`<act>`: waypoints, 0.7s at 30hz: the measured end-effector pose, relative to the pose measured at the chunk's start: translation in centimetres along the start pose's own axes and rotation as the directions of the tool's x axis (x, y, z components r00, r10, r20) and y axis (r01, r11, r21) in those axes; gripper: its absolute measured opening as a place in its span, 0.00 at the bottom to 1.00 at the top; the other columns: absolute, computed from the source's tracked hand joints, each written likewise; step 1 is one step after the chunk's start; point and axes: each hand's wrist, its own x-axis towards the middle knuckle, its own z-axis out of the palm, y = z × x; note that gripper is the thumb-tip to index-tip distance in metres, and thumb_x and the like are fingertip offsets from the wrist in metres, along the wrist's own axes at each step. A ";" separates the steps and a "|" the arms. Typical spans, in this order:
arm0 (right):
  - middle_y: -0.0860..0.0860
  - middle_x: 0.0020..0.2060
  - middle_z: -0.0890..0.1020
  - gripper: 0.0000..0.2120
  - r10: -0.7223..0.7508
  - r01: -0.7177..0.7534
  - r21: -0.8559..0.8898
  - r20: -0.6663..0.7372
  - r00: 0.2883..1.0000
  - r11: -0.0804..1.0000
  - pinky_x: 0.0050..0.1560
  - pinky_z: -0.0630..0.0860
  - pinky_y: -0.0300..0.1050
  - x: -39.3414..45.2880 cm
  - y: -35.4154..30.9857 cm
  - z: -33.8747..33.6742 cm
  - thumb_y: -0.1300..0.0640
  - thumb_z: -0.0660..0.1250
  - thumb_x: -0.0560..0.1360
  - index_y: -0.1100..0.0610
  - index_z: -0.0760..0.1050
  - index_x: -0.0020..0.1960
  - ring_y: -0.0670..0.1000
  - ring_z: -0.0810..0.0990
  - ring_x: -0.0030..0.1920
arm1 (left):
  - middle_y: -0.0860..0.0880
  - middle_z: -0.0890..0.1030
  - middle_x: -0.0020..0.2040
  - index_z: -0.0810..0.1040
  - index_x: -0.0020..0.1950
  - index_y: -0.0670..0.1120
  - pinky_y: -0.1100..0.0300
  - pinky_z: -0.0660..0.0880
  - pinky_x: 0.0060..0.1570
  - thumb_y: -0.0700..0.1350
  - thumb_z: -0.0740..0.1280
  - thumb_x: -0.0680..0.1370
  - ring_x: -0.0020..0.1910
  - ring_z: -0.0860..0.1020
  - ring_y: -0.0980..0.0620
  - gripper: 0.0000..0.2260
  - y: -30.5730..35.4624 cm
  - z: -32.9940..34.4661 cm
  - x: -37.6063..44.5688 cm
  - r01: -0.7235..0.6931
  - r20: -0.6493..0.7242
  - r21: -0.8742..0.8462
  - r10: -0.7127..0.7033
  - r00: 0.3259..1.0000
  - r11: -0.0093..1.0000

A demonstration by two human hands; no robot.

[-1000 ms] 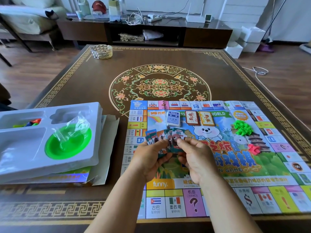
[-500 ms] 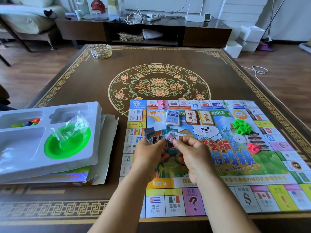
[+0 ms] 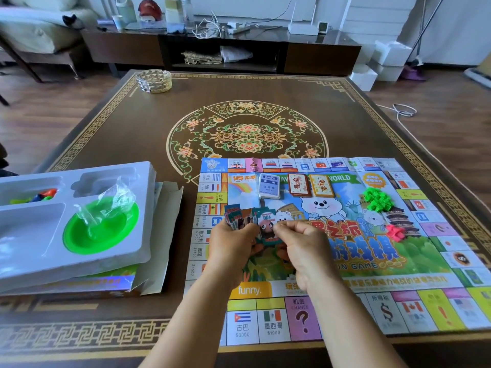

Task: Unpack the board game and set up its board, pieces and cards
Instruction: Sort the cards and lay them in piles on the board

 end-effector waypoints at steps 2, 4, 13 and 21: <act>0.50 0.35 0.82 0.06 0.004 -0.004 -0.015 -0.047 0.999 1.000 0.32 0.77 0.42 0.5 -0.1 -0.2 0.58 0.71 0.73 0.52 0.78 0.38 0.49 0.79 0.32 | 0.44 0.83 0.39 0.78 0.44 0.44 0.57 0.81 0.35 0.36 0.67 0.75 0.37 0.83 0.47 0.03 -0.2 -0.1 0.6 0.015 -0.038 0.007 -0.015 0.999 1.000; 0.50 0.33 0.81 0.07 -0.025 0.014 -0.100 -0.105 0.994 0.995 0.34 0.78 0.46 1.2 -0.1 -0.2 0.59 0.70 0.73 0.53 0.77 0.36 0.50 0.78 0.30 | 0.43 0.83 0.40 0.78 0.45 0.43 0.54 0.81 0.39 0.36 0.67 0.75 0.39 0.83 0.45 0.03 -0.4 -0.1 1.1 0.030 -0.059 -0.009 -0.030 0.998 1.000; 0.48 0.40 0.81 0.03 -0.185 0.081 -0.522 -0.150 0.971 0.849 0.39 0.73 0.41 3.3 -0.5 2.6 0.54 0.68 0.74 0.53 0.76 0.44 0.52 0.78 0.41 | 0.38 0.82 0.43 0.79 0.42 0.42 0.51 0.81 0.38 0.35 0.66 0.75 0.38 0.80 0.43 0.04 -0.2 -0.2 1.6 0.039 -0.095 -0.077 -0.046 0.994 0.996; 0.52 0.45 0.82 0.04 -0.378 0.163 -0.772 -0.107 0.920 0.614 0.38 0.69 0.41 3.6 0.8 2.8 0.57 0.64 0.76 0.54 0.78 0.46 0.55 0.77 0.47 | 0.40 0.83 0.42 0.78 0.40 0.44 0.54 0.80 0.35 0.36 0.67 0.75 0.38 0.81 0.43 0.06 -0.3 -0.7 1.9 0.037 -0.103 -0.063 -0.043 0.994 0.997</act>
